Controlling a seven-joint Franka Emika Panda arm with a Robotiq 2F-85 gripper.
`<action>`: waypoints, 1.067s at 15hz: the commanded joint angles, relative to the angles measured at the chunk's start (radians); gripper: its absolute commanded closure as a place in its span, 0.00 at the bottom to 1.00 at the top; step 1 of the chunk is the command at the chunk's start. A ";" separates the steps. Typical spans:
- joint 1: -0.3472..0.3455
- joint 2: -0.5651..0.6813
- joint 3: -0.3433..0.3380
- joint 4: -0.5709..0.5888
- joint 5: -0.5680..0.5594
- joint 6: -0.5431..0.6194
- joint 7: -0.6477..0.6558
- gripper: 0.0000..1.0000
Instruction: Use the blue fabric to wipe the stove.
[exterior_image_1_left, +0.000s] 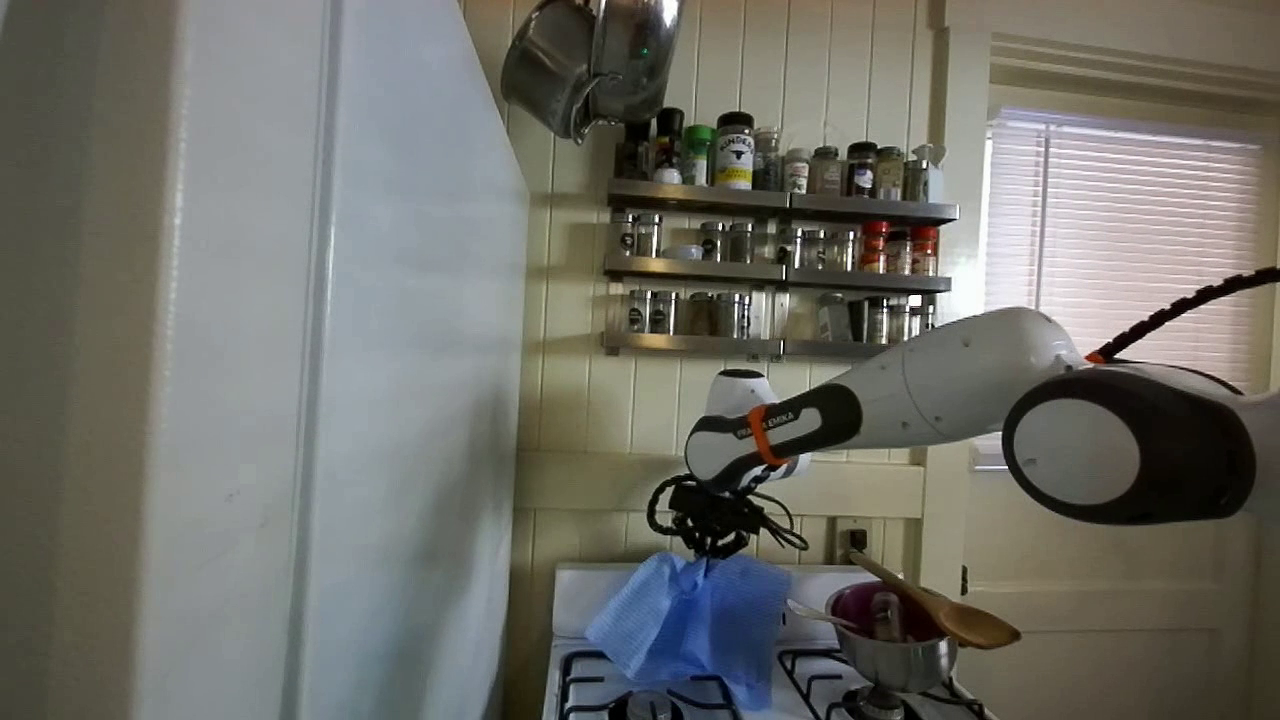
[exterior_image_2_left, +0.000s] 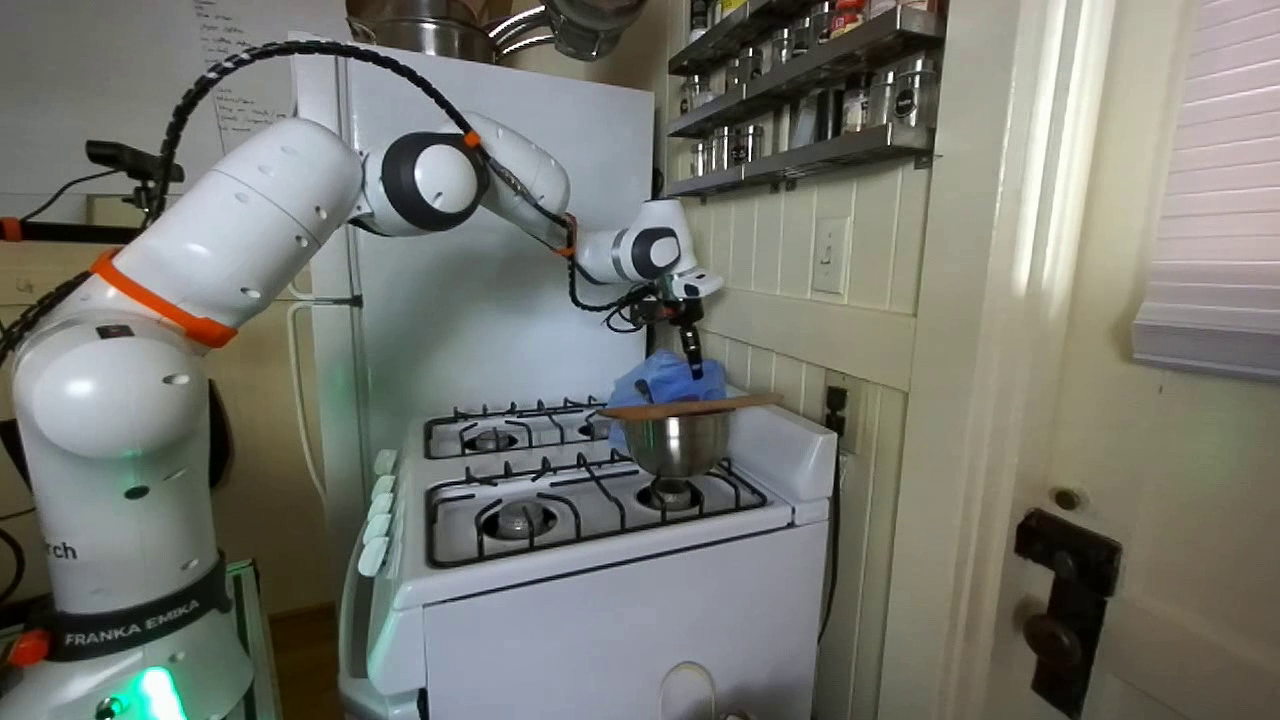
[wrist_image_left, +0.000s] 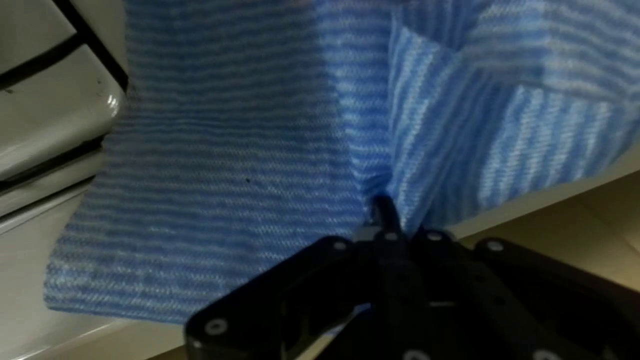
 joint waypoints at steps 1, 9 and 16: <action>-0.004 -0.006 -0.033 -0.011 0.005 -0.045 0.083 1.00; -0.039 -0.083 -0.131 -0.139 -0.024 -0.045 0.319 1.00; -0.071 -0.170 -0.154 -0.277 -0.028 -0.028 0.497 1.00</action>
